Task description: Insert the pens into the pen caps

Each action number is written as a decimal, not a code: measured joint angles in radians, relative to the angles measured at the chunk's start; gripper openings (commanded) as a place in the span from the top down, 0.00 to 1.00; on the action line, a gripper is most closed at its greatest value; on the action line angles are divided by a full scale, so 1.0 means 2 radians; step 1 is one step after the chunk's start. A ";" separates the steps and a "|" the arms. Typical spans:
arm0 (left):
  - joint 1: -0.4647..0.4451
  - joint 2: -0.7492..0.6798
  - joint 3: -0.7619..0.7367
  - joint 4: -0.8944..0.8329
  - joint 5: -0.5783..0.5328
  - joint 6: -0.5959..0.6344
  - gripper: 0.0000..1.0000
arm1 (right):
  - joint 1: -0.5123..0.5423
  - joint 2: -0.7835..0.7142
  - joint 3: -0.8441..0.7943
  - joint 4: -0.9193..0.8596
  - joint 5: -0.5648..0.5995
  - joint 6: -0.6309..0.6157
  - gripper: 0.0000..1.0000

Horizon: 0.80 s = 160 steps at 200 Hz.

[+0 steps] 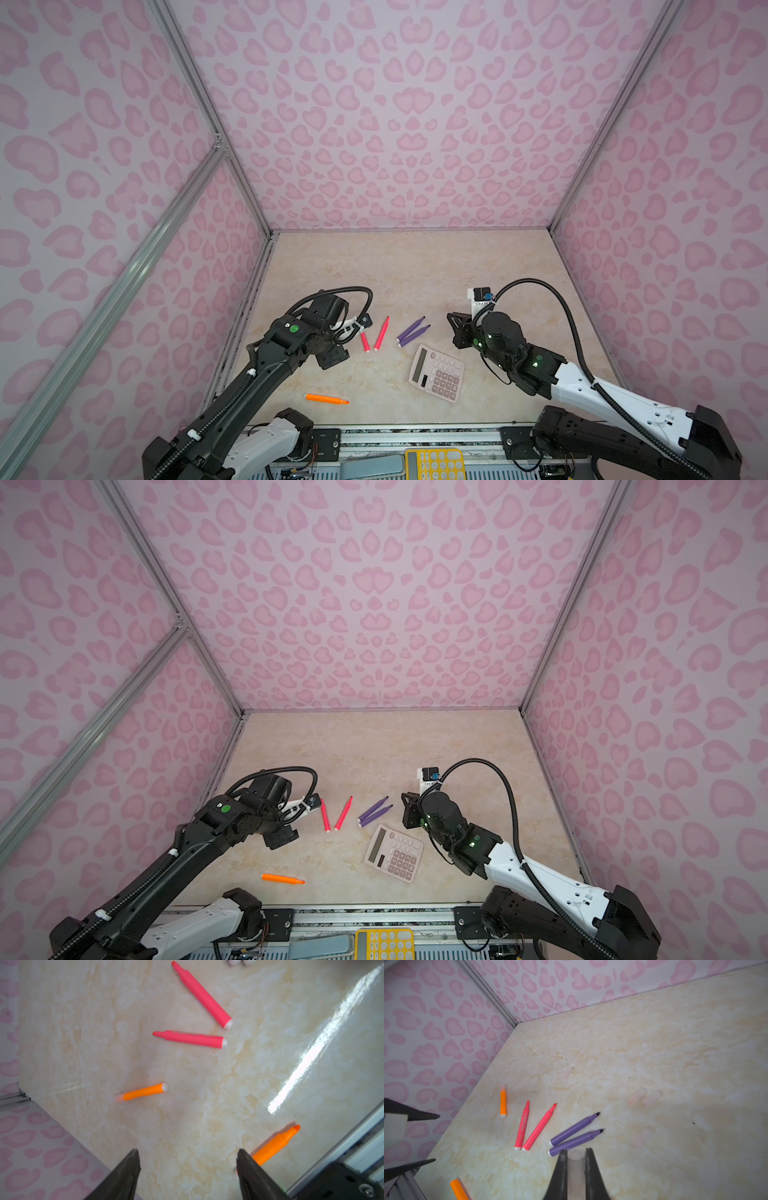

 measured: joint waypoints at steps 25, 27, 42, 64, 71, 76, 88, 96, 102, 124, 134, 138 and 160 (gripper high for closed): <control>-0.045 -0.032 -0.068 -0.073 -0.014 0.014 0.25 | -0.012 0.014 -0.014 0.021 -0.030 -0.001 0.96; -0.047 -0.037 -0.072 -0.078 -0.014 0.015 0.25 | -0.012 0.015 -0.015 0.022 -0.031 -0.001 0.96; -0.054 -0.073 -0.097 -0.113 -0.022 0.024 0.25 | -0.014 0.026 -0.018 0.029 -0.041 0.000 0.96; -0.057 -0.111 -0.118 -0.106 -0.030 0.037 0.25 | -0.015 0.044 -0.009 0.033 -0.047 0.000 0.96; -0.057 -0.115 -0.122 -0.101 -0.030 0.039 0.25 | -0.015 0.049 -0.004 0.033 -0.050 0.000 0.96; -0.057 -0.116 -0.125 -0.096 -0.030 0.040 0.25 | -0.016 0.051 -0.001 0.033 -0.050 0.000 0.96; -0.058 -0.109 -0.133 -0.082 -0.030 0.042 0.27 | -0.016 0.057 0.004 0.033 -0.055 -0.001 0.96; -0.058 -0.097 -0.136 -0.078 -0.029 0.045 0.27 | -0.017 0.060 0.006 0.033 -0.058 -0.001 0.96; -0.058 -0.088 -0.137 -0.077 -0.029 0.046 0.27 | -0.017 0.062 0.006 0.033 -0.059 -0.001 0.96; -0.058 -0.057 -0.137 -0.068 -0.026 0.057 0.25 | -0.018 0.067 0.007 0.033 -0.063 -0.001 0.96; -0.058 -0.043 -0.138 -0.062 -0.025 0.064 0.25 | -0.019 0.067 0.007 0.033 -0.063 -0.001 0.95; -0.058 -0.038 -0.140 -0.058 -0.024 0.066 0.25 | -0.021 0.067 0.007 0.033 -0.064 -0.001 0.95; -0.058 -0.005 -0.158 -0.041 -0.018 0.079 0.25 | -0.029 0.068 0.007 0.034 -0.071 -0.001 0.95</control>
